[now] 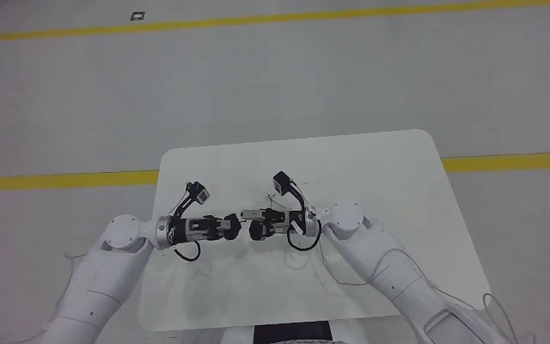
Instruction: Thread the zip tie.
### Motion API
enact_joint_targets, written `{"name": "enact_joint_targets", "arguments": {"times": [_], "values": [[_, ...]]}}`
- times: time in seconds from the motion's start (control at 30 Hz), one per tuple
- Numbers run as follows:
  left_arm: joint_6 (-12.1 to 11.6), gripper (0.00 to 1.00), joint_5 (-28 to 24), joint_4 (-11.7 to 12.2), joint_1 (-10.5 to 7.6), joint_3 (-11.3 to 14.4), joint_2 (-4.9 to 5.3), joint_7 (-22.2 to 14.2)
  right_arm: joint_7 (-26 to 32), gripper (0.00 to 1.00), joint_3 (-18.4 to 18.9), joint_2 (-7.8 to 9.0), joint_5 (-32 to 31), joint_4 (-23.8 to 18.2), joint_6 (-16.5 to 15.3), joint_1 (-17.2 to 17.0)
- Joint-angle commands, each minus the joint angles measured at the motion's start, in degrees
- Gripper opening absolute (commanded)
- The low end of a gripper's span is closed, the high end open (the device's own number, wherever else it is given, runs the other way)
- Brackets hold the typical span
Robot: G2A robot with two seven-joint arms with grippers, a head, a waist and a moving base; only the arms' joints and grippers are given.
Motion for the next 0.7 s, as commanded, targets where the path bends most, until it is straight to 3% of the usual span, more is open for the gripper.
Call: {"name": "enact_joint_targets", "arguments": {"times": [0.0,0.13,0.47,0.5,0.53,0.6,0.67], "values": [[-0.14,0.00,-0.72,1.45,-0.56,0.57,-0.14,-0.52,0.71,1.00,-0.14,-0.17,1.23,1.14,-0.85,0.88],[-0.73,0.00,-1.51,3.78,-1.52,1.46,-0.40,-0.92,0.97,1.00,-0.29,-0.26,1.27,1.62,-1.52,1.53],[-0.73,0.00,-1.71,3.87,-1.53,1.46,-0.41,-1.02,0.69,1.00,-0.19,0.14,0.65,0.88,-1.84,0.13],[-0.73,0.00,-1.71,3.87,-1.53,1.46,-0.41,-1.02,0.88,0.66,-0.11,0.21,0.62,0.89,-1.99,0.09],[-0.73,0.00,-1.71,3.87,-1.53,1.46,-0.41,-1.02,1.17,0.47,-0.04,0.28,0.70,0.86,-2.21,0.06],[-0.73,0.00,-1.71,3.87,-1.53,1.46,-0.41,-1.02,1.34,0.36,0.24,0.35,1.45,1.00,-2.67,-0.07],[-0.73,0.00,-1.71,3.87,-1.53,1.46,-0.41,-1.02,1.77,0.32,0.44,0.36,2.93,0.98,-3.30,-0.26]]}}
